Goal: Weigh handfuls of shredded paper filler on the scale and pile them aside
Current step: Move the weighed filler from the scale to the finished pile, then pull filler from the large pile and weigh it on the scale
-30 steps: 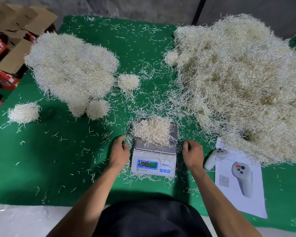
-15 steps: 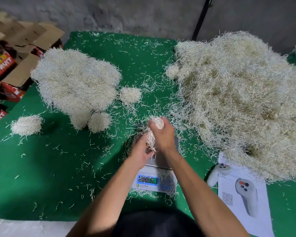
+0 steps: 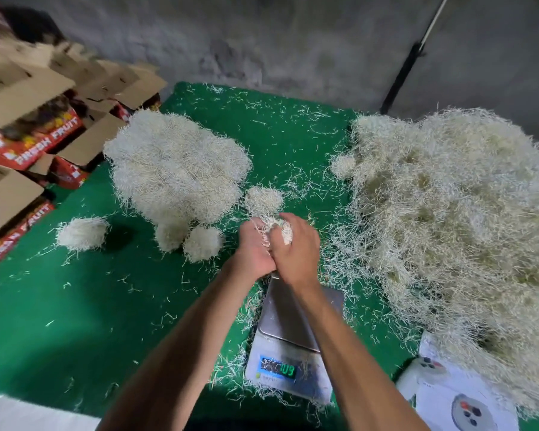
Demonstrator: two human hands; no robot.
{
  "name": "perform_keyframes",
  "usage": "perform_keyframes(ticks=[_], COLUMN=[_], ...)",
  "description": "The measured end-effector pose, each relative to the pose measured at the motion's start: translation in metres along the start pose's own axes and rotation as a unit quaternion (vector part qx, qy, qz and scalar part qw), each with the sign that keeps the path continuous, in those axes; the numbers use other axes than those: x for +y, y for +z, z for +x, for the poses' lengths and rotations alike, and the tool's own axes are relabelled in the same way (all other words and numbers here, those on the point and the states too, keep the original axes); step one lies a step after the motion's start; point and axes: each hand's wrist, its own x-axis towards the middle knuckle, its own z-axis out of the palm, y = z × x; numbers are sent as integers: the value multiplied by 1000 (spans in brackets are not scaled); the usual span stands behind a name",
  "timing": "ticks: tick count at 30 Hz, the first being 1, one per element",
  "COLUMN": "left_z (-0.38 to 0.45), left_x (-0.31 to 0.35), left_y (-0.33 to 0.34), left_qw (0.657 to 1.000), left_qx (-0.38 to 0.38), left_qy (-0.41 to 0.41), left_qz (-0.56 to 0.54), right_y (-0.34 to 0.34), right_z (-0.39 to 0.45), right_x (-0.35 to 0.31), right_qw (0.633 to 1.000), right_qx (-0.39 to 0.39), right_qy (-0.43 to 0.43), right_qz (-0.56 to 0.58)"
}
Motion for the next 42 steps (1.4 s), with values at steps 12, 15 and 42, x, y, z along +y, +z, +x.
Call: perform_keyframes(ticks=[12, 15, 42], left_z=[1, -6, 51], left_x=[18, 6, -8], left_y=[-23, -5, -50], left_qw=[987, 987, 965], left_qx=[49, -62, 72], left_qy=[134, -13, -157], left_qz=[70, 145, -197], right_y=[5, 1, 14], right_z=[-9, 17, 72], right_x=[-3, -14, 23], right_qw=[988, 994, 979], right_qx=[-103, -63, -192], right_qy=[-119, -85, 67], right_qz=[0, 27, -14])
